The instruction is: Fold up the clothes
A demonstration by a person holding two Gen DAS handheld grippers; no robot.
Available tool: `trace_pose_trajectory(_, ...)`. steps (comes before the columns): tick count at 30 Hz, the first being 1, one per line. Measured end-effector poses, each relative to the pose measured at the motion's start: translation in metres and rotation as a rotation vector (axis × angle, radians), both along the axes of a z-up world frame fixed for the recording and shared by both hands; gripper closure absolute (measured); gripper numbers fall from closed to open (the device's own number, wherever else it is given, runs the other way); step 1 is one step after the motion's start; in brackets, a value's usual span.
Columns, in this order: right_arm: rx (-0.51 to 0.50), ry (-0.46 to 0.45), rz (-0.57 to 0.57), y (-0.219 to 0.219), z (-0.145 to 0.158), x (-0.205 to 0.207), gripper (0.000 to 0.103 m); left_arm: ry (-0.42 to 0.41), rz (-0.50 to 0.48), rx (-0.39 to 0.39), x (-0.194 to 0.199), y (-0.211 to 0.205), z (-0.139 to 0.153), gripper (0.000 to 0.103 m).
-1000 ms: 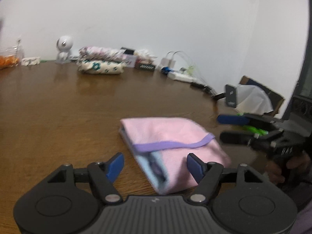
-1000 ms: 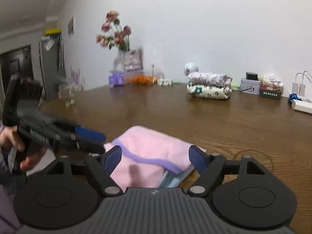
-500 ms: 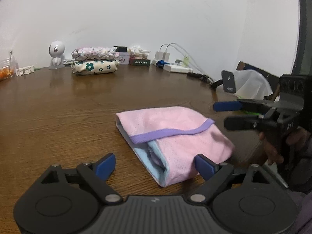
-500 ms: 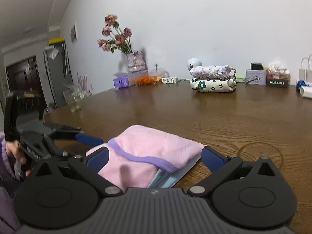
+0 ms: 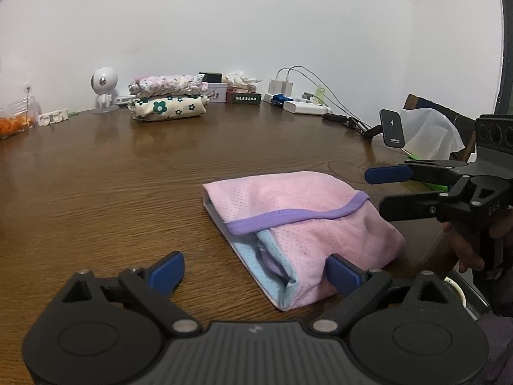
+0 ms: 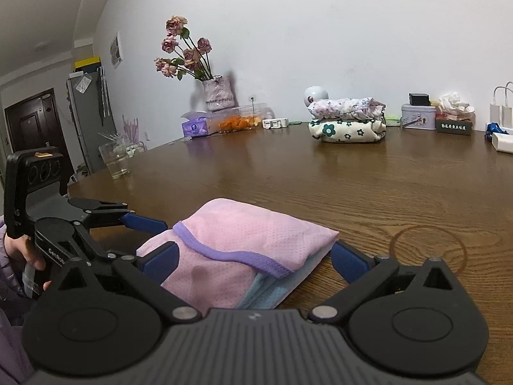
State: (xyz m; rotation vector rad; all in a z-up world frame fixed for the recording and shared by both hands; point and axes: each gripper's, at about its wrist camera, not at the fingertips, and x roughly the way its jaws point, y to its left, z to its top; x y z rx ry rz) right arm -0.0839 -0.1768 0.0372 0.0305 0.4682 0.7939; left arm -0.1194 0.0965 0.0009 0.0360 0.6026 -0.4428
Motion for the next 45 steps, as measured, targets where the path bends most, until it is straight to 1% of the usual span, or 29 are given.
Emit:
trace_pose_trajectory(6,-0.002,0.005,0.000,0.001,0.000,0.000,0.000,-0.020,0.001,0.040,-0.001,-0.006,-0.003,0.002)
trace_pose_trajectory(11,-0.007,0.012,-0.002,0.002,0.000,0.002,0.000,-0.022,-0.007,0.035,0.000,-0.004,-0.004,0.001)
trace_pose_trajectory(16,-0.007,0.017,-0.004,0.001,0.000,0.002,0.000,-0.046,-0.002,0.020,0.000,-0.002,-0.007,0.000)
trace_pose_trajectory(25,-0.006,0.018,-0.005,0.002,0.000,0.001,0.000,-0.079,-0.019,0.009,-0.003,0.000,-0.010,0.000)
trace_pose_trajectory(30,-0.005,0.018,-0.006,0.001,0.001,0.001,0.000,-0.091,-0.033,-0.038,-0.004,0.006,-0.013,0.000)
trace_pose_trajectory(33,-0.006,0.019,-0.005,0.001,0.001,0.000,0.000,-0.094,-0.036,-0.047,-0.004,0.007,-0.013,0.000)
trace_pose_trajectory(45,-0.004,0.018,-0.002,0.001,0.002,0.000,0.000,-0.095,-0.039,0.008,-0.003,-0.001,-0.013,0.000)
